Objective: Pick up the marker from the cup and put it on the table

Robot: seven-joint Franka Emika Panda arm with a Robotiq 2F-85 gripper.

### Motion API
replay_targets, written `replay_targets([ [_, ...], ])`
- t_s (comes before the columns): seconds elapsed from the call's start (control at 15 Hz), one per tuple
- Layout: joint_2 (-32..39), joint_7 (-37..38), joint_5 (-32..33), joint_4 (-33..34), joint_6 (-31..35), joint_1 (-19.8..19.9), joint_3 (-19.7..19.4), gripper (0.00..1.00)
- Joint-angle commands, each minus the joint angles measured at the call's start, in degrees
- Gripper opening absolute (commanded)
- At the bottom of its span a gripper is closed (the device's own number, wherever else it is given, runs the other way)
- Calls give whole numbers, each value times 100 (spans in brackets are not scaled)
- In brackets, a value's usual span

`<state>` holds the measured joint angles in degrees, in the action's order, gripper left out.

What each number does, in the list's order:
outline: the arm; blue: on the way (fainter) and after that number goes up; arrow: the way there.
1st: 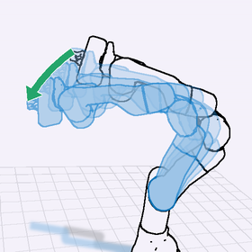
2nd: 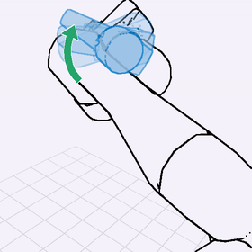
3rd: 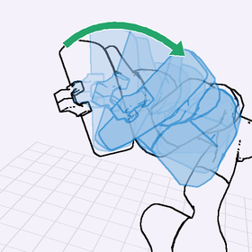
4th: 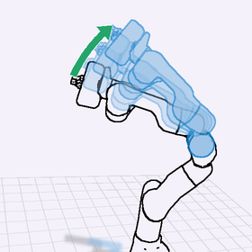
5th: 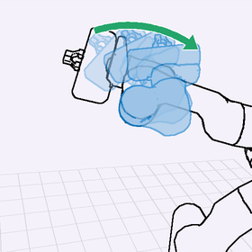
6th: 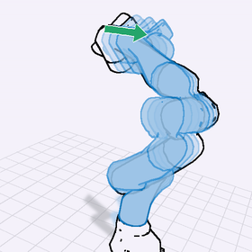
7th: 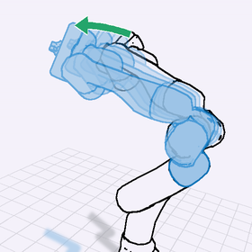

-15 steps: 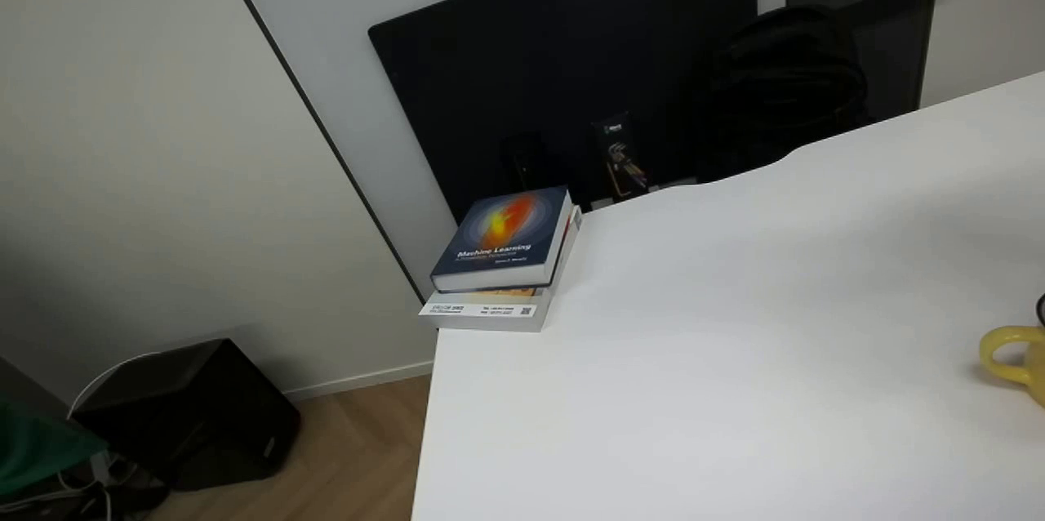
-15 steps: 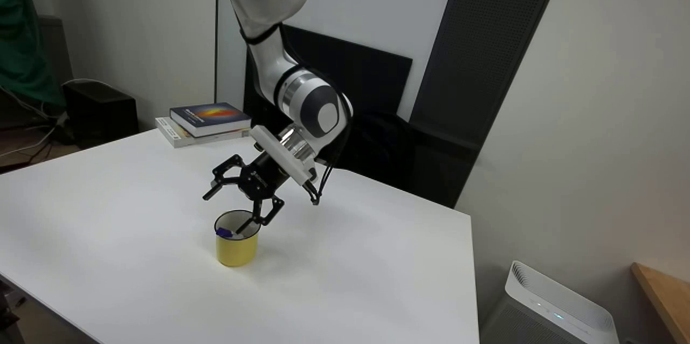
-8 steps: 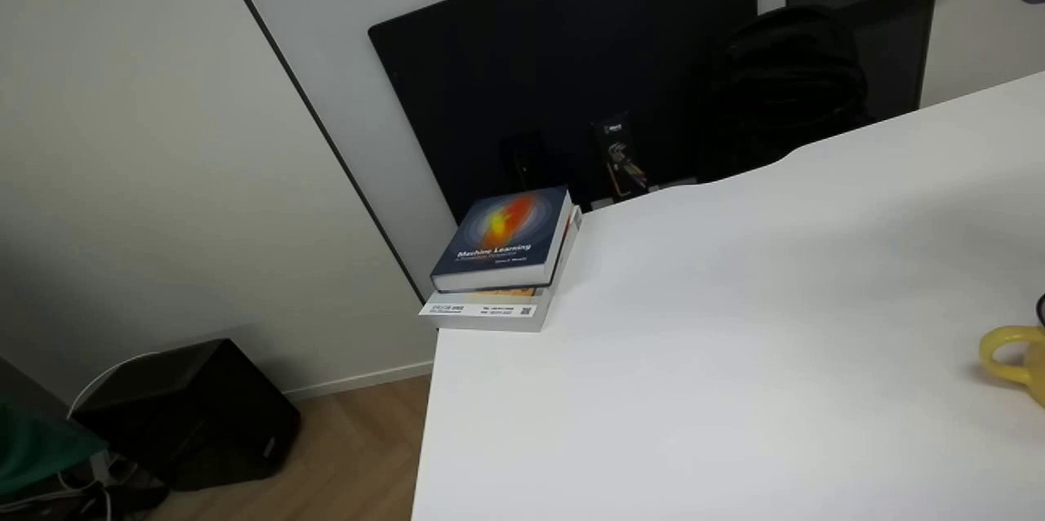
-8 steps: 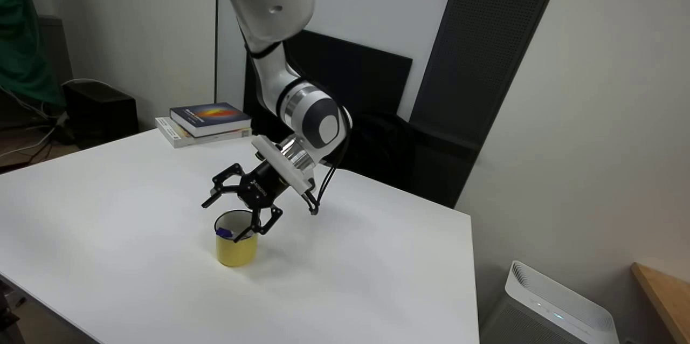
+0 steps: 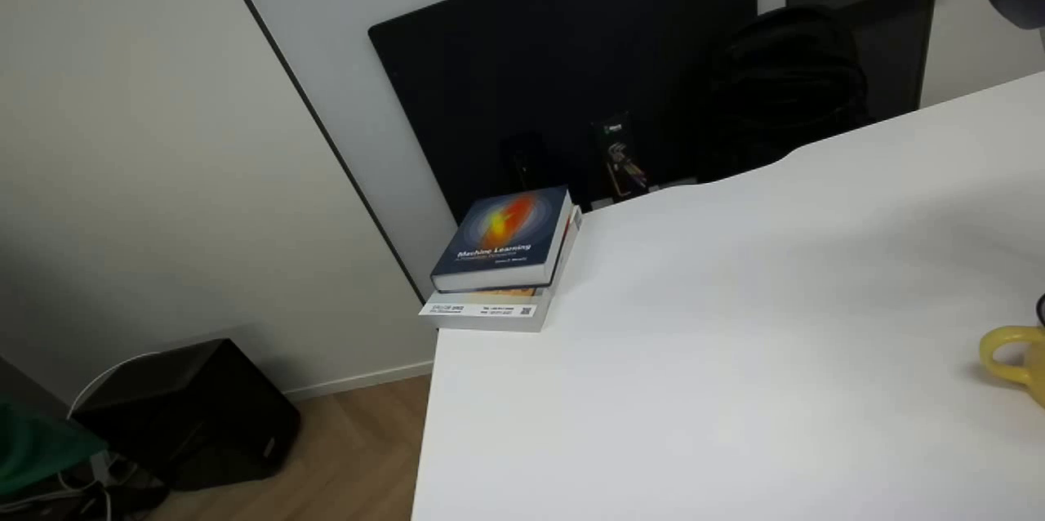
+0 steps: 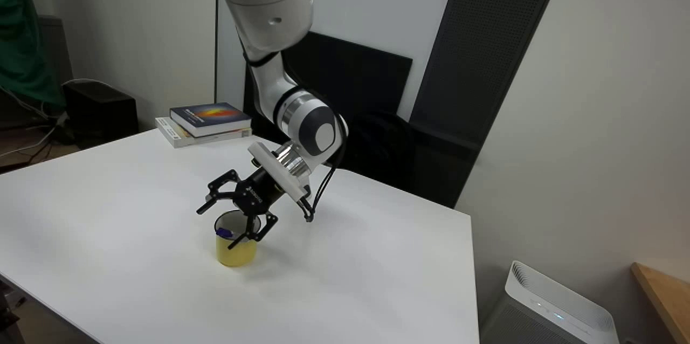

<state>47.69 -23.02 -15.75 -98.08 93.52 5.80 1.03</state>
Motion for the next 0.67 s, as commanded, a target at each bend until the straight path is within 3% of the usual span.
replay_targets([
  [0.0, 174, 701, 144, 231, 48, -40, -39, 100],
  [0.53, 231, 1609, 309, 291, 288, -151, -94, 100],
  [0.6, 235, 1661, 324, 294, 284, -156, -95, 75],
])
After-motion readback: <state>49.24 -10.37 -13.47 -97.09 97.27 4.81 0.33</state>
